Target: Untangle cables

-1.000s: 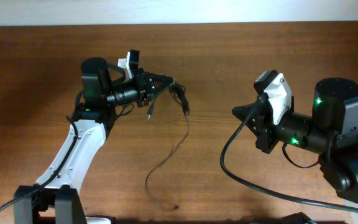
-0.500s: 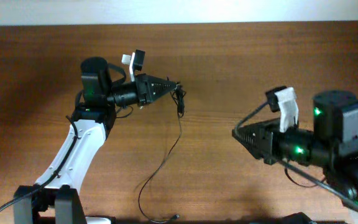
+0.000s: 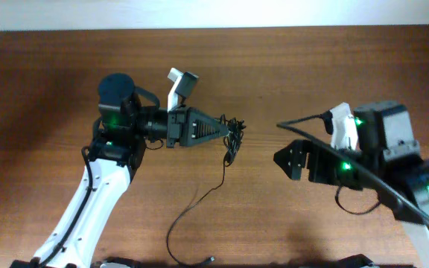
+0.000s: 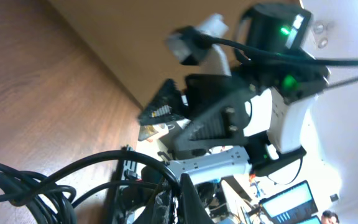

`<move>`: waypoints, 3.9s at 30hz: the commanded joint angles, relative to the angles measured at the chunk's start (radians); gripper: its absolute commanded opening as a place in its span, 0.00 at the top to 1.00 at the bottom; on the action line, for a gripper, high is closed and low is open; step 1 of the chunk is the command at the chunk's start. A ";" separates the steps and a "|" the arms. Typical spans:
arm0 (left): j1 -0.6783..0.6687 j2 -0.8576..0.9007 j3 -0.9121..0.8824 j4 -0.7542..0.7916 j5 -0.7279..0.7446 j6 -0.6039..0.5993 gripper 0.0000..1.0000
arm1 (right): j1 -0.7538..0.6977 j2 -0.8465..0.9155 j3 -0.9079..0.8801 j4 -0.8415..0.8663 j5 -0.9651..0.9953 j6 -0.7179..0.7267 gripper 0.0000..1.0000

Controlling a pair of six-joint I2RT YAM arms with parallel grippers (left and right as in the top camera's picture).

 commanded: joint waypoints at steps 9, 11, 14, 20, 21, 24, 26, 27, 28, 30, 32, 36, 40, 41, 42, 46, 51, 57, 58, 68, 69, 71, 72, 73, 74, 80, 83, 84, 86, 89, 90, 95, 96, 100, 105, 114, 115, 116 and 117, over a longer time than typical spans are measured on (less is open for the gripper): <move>0.002 -0.143 0.002 0.127 0.050 0.005 1.00 | 0.007 0.080 -0.001 0.157 -0.156 -0.053 0.01; 0.009 -0.143 0.002 0.143 0.009 0.004 1.00 | 0.052 0.082 -0.006 0.186 -0.146 -0.053 0.02; 0.053 -0.143 0.002 0.234 -0.071 -0.161 1.00 | 0.117 0.104 -0.010 0.217 -0.146 -0.050 0.04; 0.142 -0.143 0.002 0.282 -0.189 -0.411 1.00 | 0.214 0.113 -0.010 0.243 -0.045 -0.058 0.11; 0.142 -0.143 0.002 0.282 -0.248 -0.440 1.00 | 0.229 0.113 -0.010 0.248 -0.037 -0.057 0.11; 0.142 -0.143 0.002 0.282 -0.312 -0.469 1.00 | 0.279 0.113 -0.010 0.211 -0.037 -0.052 0.12; 0.142 -0.143 0.002 0.283 -0.340 -0.469 1.00 | 0.302 0.113 -0.010 0.151 -0.028 -0.049 0.11; 0.142 -0.143 0.002 0.282 -0.369 -0.470 1.00 | 0.338 0.113 -0.010 0.168 0.076 -0.049 0.12; 0.142 -0.143 0.002 0.271 -0.386 -0.517 1.00 | 0.397 0.113 -0.013 0.194 0.265 0.000 0.11; 0.142 -0.143 0.002 0.268 -0.417 -0.684 1.00 | 0.523 0.113 -0.042 0.277 0.616 0.137 0.20; 0.163 -0.143 0.002 0.268 -0.465 -0.769 1.00 | 0.605 0.113 -0.102 0.385 0.703 0.138 0.30; 0.200 -0.143 0.002 0.268 -0.491 -1.003 1.00 | 0.629 0.113 -0.286 0.661 0.726 0.133 0.29; 0.200 -0.143 0.002 0.274 -0.523 -1.157 1.00 | 0.629 0.250 -0.324 0.976 0.531 0.020 0.29; 0.200 -0.143 0.002 0.272 -0.521 -1.157 1.00 | 0.628 0.328 -0.324 1.037 0.510 0.009 0.30; 0.200 -0.143 0.002 0.274 -0.511 -1.157 1.00 | 0.622 0.376 -0.324 1.056 0.549 0.010 0.43; 0.205 -0.143 0.002 0.160 -0.523 -1.020 0.69 | 0.600 0.227 -0.322 0.909 0.542 0.010 0.96; 0.206 -0.143 0.002 -0.554 -0.756 -0.679 0.28 | 0.600 -0.140 -0.322 0.706 0.333 0.010 0.96; 0.117 -0.143 0.002 -0.632 -0.871 -0.317 0.18 | 0.600 -0.190 -0.322 0.679 0.233 0.030 0.96; 0.117 -0.143 0.002 -0.640 -0.871 -0.233 0.18 | 0.600 -0.188 -0.322 0.656 0.234 0.029 0.96; 0.099 -0.142 0.001 -0.937 -1.181 -0.084 0.05 | 0.600 -0.187 -0.322 0.630 0.246 0.029 0.96; 0.074 -0.140 0.000 -0.991 -1.262 -0.060 0.05 | 0.600 -0.186 -0.322 0.631 0.246 0.029 0.96; 0.011 -0.124 0.000 -0.998 -1.359 -0.040 0.05 | 0.600 -0.186 -0.322 0.639 0.247 0.029 0.96; -0.014 -0.106 0.000 -0.990 -1.415 -0.040 0.07 | 0.600 -0.186 -0.322 0.642 0.275 0.029 0.96; -0.032 -0.085 0.000 -0.977 -1.421 -0.040 0.11 | 0.600 -0.185 -0.322 0.638 0.327 0.029 0.96; -0.046 -0.057 0.000 -0.958 -1.421 -0.040 0.16 | 0.600 -0.177 -0.322 0.639 0.382 0.030 0.96; -0.135 0.162 0.000 -0.770 -1.370 -0.039 0.47 | 0.599 -0.037 -0.322 0.621 0.735 0.163 0.96; -0.194 0.216 0.000 -0.770 -1.294 0.340 0.35 | 0.577 -0.085 -0.322 0.544 0.850 0.247 0.79; -0.221 0.229 0.000 -0.781 -1.292 0.514 0.23 | 0.531 -0.135 -0.322 0.518 0.843 0.247 0.67; -0.281 0.265 0.000 -0.779 -1.292 0.658 0.23 | 0.478 -0.203 -0.322 0.500 0.777 0.246 0.60; -0.416 0.394 0.000 -0.791 -1.308 0.721 0.27 | 0.468 -0.249 -0.322 0.435 0.742 0.247 0.48; -0.444 0.428 0.000 -0.803 -1.333 0.734 0.29 | 0.468 -0.250 -0.322 0.423 0.732 0.247 0.48; -0.523 0.534 0.000 -0.824 -1.431 0.733 0.81 | 0.468 -0.249 -0.322 0.370 0.631 0.247 0.49; -0.523 0.534 0.000 -0.813 -1.457 0.733 1.00 | 0.468 -0.249 -0.322 0.368 0.631 0.247 0.49; -0.510 0.510 0.114 -0.922 -1.477 0.733 1.00 | 0.468 -0.248 -0.322 0.369 0.631 0.247 0.49; -0.436 0.277 0.389 -1.192 -1.476 0.720 1.00 | 0.468 -0.233 -0.322 0.369 0.630 0.305 0.50; -0.190 -0.058 0.393 -1.223 -1.147 0.450 1.00 | 0.468 -0.085 -0.322 0.601 0.426 0.307 0.42; -0.167 -0.058 0.393 -1.223 -1.115 0.492 1.00 | 0.468 -0.071 -0.322 0.655 0.404 0.247 0.42; -0.148 -0.060 0.393 -1.223 -1.066 0.523 1.00 | 0.468 -0.068 -0.322 0.687 0.419 0.211 0.41; -0.125 -0.060 0.393 -1.223 -0.972 0.593 1.00 | 0.468 -0.069 -0.322 0.740 0.429 0.154 0.41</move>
